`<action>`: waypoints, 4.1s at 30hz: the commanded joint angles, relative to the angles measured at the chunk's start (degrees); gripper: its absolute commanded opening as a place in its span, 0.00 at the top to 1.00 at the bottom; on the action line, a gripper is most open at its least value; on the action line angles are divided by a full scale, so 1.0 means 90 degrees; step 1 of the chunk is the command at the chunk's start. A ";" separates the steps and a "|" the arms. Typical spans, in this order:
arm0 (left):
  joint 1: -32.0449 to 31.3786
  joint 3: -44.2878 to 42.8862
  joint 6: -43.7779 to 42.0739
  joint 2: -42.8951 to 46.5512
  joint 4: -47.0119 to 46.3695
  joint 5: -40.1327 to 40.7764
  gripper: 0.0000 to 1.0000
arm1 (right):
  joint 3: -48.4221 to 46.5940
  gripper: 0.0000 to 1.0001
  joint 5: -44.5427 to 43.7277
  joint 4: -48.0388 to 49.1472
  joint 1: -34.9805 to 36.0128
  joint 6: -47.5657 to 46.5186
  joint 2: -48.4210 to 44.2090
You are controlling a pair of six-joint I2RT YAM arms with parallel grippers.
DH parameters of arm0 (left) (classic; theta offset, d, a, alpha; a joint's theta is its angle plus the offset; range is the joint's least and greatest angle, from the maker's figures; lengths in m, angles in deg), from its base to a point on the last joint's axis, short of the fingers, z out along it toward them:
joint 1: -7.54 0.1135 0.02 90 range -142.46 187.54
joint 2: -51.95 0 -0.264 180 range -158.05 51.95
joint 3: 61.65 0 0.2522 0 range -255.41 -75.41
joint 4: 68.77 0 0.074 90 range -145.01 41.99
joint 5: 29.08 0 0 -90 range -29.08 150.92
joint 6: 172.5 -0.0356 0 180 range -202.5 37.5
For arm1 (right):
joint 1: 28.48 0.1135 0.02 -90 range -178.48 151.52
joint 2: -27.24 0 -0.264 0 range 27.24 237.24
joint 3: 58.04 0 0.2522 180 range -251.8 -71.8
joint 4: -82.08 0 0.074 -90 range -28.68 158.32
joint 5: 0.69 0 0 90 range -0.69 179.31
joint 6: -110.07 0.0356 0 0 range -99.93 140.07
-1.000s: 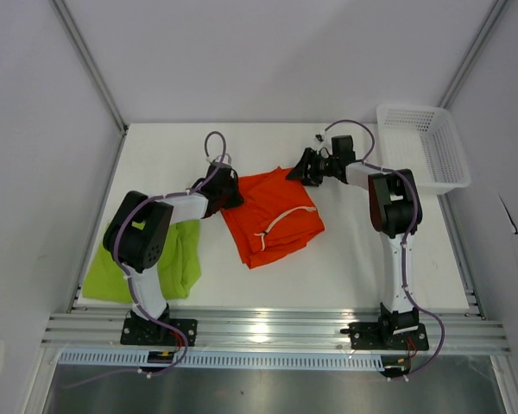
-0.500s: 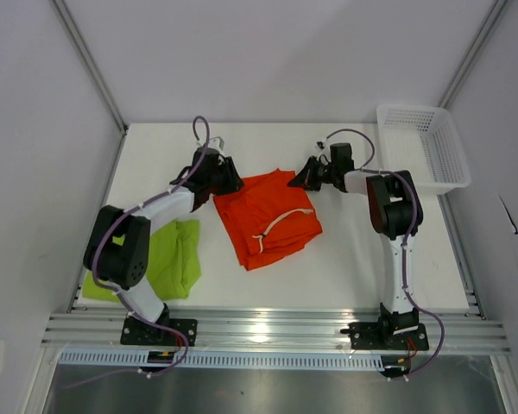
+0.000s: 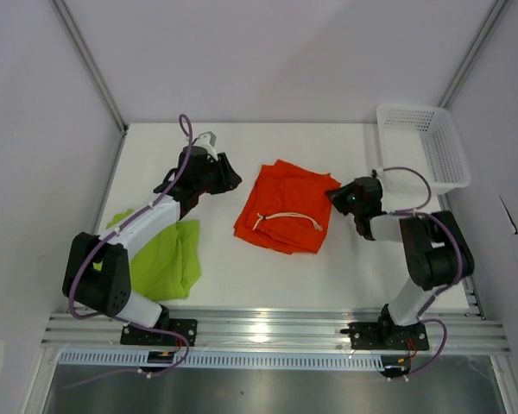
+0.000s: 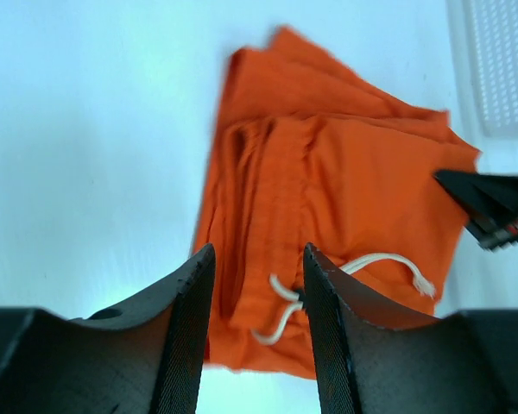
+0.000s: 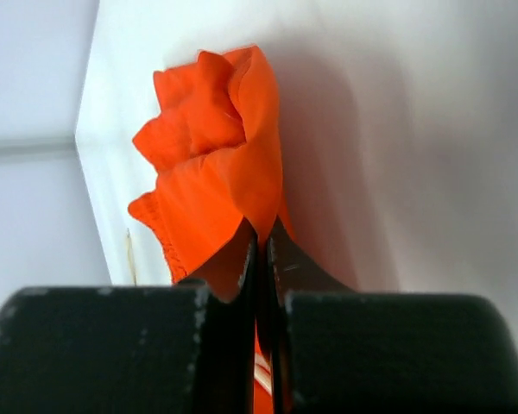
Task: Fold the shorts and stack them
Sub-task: Fold the shorts, then neatly place the folded shorts to the corner
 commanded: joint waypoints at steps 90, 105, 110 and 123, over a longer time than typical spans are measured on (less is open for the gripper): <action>-0.0082 0.2696 0.0670 0.1770 0.0680 0.0206 0.01 | -0.1662 1.00 0.2616 -0.3182 0.0445 -0.4099 0.1246; -0.0072 0.2930 0.0739 0.0756 -0.1077 -0.0107 0.01 | -0.1095 0.43 0.3590 -0.2237 -0.0013 -0.3514 0.1050; -0.0082 0.2755 0.0739 0.0325 -0.1292 -0.0069 0.01 | -0.0939 0.28 0.4090 -0.1757 -0.0072 -0.3230 0.1099; -0.0072 0.2628 0.0807 -0.0368 -0.1810 -0.0088 0.01 | -0.0939 0.18 0.4489 -0.1272 -0.0003 -0.2910 0.1342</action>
